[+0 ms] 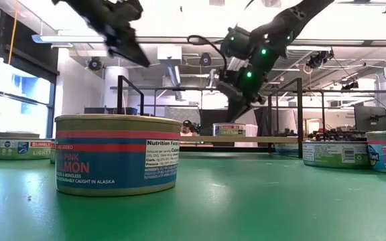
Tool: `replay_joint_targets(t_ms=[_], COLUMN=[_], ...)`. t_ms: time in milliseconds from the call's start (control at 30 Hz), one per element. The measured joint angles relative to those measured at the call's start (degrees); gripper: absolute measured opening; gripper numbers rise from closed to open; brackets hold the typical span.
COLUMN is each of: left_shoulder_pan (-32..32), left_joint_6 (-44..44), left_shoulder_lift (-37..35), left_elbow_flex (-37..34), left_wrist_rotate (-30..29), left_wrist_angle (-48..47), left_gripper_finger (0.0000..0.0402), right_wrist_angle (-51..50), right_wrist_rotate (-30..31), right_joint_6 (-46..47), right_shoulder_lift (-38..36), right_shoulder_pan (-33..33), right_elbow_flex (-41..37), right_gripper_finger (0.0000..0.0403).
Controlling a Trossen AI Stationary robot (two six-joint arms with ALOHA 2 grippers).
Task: Stack canned seafood by type on shelf
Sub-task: Put the green tuna can on the shelf
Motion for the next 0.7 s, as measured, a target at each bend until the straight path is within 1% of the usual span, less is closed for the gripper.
replay_joint_targets(t_ms=[133, 200, 267, 367, 467, 533, 633, 700], left_shoulder_pan=[-4.12, -5.74, -6.95, -8.27, -8.98, -9.16, -9.16, -9.16], left_joint_6=[-5.18, -7.82, -10.16, -13.22, -14.86, -15.32, -15.29, -15.27], left_shoulder_lift=[-8.08, -11.04, -13.47, -15.69, -16.79, -16.88, -16.85, -16.78], left_elbow_flex=[-7.79, -11.02, -14.03, -17.27, -19.34, -19.97, -20.26, -20.26], left_wrist_rotate=[-5.62, -8.68, -10.72, -11.91, -12.19, -12.42, -12.46, -12.55], left_wrist_angle=[-0.15, 0.1, 0.2, 0.35, 0.86, 1.11, 2.17, 3.27], left_gripper_finger=[0.0, 0.0, 0.0, 0.0, 0.0, 0.0, 0.0, 0.0], right_wrist_angle=[0.12, -0.08, -0.77, -2.53, -4.73, -6.23, -8.41, -9.8], right_wrist_rotate=[-0.14, 0.19, 2.06, 5.62, 7.49, 8.61, 12.77, 14.35], right_joint_6=[0.1, 0.12, 0.38, 1.95, 2.68, 2.68, 2.99, 3.22], right_shoulder_lift=[0.72, 0.83, 0.83, 0.83, 0.83, 0.77, 0.79, 0.87], right_shoulder_pan=[-0.57, -1.15, -1.78, -2.72, -3.63, -4.06, -4.06, -4.06], right_elbow_flex=[0.01, 0.1, 0.11, 0.11, 0.22, 0.25, 0.24, 0.55], right_gripper_finger=[0.002, 0.0014, 0.0004, 0.0004, 0.0003, 0.0002, 0.0002, 0.0001])
